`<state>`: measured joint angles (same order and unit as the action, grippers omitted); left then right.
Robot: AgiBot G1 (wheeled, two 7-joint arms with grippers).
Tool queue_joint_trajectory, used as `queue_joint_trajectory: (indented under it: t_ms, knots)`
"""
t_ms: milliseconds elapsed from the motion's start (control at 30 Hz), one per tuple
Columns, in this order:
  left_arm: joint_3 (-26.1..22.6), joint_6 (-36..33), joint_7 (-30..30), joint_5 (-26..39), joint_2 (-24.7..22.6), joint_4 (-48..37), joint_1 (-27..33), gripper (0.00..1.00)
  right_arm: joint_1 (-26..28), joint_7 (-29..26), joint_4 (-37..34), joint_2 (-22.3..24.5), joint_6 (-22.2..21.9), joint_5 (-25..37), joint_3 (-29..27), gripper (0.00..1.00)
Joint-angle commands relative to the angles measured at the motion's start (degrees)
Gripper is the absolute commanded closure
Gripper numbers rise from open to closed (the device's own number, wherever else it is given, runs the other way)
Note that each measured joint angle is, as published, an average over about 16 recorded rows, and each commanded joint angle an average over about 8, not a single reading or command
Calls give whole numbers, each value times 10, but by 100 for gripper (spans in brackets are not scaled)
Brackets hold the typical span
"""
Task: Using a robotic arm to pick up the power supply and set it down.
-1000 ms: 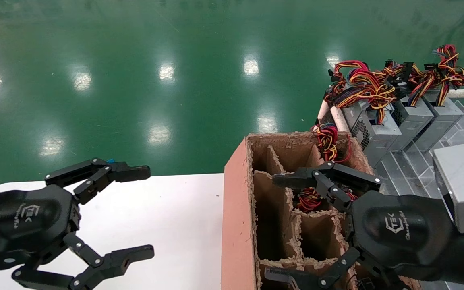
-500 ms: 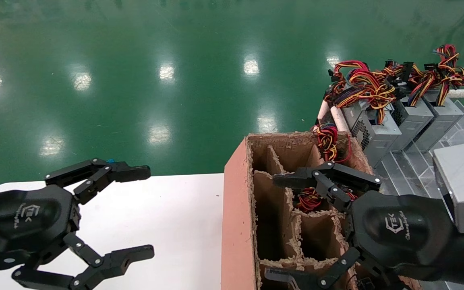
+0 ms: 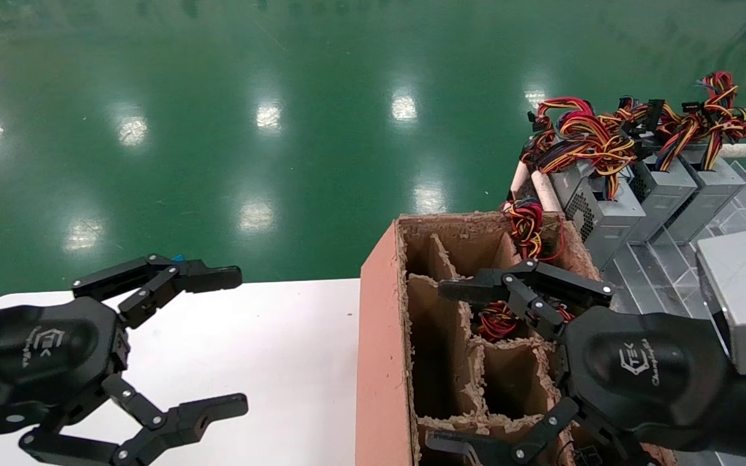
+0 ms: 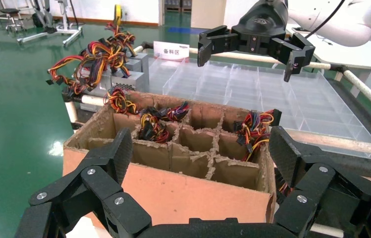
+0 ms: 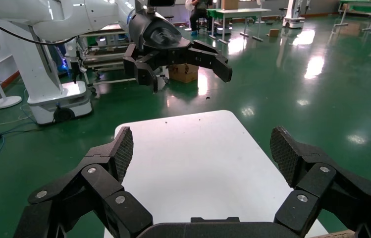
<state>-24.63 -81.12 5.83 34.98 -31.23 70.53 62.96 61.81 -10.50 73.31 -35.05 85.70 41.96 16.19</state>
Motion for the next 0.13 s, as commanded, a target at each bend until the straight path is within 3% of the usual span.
queue_joint_trajectory:
  t_ms: [33,133]
  knots:
    - [0,0,0,0,0,0,0,0,0,0,0,0,0,0,0,0]
    - [0,0,0,0,0,0,0,0,0,0,0,0,0,0,0,0]
